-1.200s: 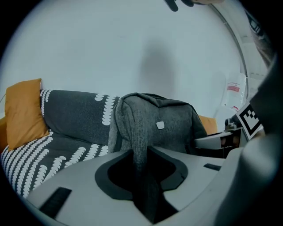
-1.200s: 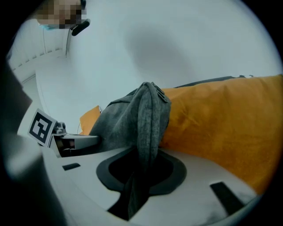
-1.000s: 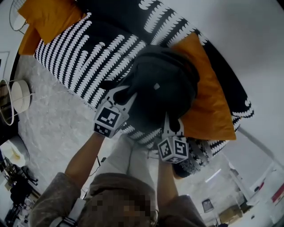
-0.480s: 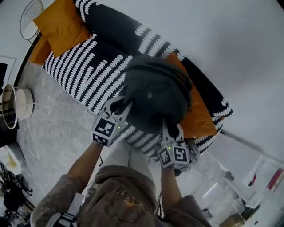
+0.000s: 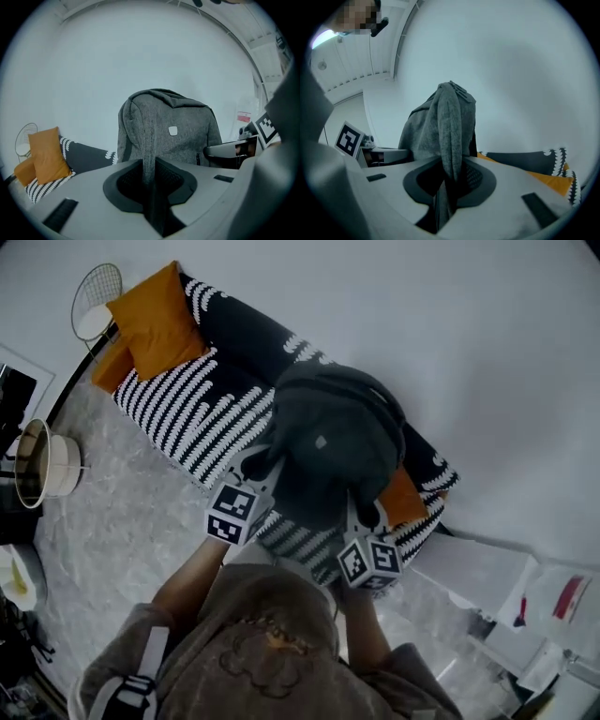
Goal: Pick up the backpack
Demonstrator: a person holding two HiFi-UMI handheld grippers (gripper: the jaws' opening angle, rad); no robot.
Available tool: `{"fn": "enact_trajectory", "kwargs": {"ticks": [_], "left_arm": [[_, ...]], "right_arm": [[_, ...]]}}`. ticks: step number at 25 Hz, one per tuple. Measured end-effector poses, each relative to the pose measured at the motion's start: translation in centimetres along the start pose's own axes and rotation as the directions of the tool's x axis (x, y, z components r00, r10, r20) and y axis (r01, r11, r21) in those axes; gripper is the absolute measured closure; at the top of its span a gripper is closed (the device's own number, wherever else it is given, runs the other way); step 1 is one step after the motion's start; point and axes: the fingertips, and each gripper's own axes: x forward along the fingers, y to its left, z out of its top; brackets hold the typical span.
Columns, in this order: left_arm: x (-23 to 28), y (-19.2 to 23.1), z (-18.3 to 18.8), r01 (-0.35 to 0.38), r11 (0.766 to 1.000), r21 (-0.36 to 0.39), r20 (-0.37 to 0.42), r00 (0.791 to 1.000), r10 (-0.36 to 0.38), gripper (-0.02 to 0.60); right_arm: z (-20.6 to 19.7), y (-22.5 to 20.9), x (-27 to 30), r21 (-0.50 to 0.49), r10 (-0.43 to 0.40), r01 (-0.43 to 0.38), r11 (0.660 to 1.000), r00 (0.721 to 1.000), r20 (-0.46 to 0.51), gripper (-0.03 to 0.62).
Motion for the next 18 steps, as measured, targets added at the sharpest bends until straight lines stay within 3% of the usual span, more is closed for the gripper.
{"fn": "enact_trajectory", "kwargs": {"ticks": [8, 18], "left_arm": [[-4.7, -2.6, 0.5, -0.035, 0.999, -0.011, 0.033, 0.999, 0.035, 0.514], [-14.8, -3.6, -2.4, -0.030, 0.999, 0.021, 0.069, 0.997, 0.029, 0.514]], "right_arm": [[1.2, 1.7, -4.1, -0.037, 0.028, -0.028, 0.999, 1.000, 0.008, 0.534], [-2.7, 8.6, -10.8, -0.038, 0.053, -0.051, 0.998, 0.997, 0.060, 0.534]]}}
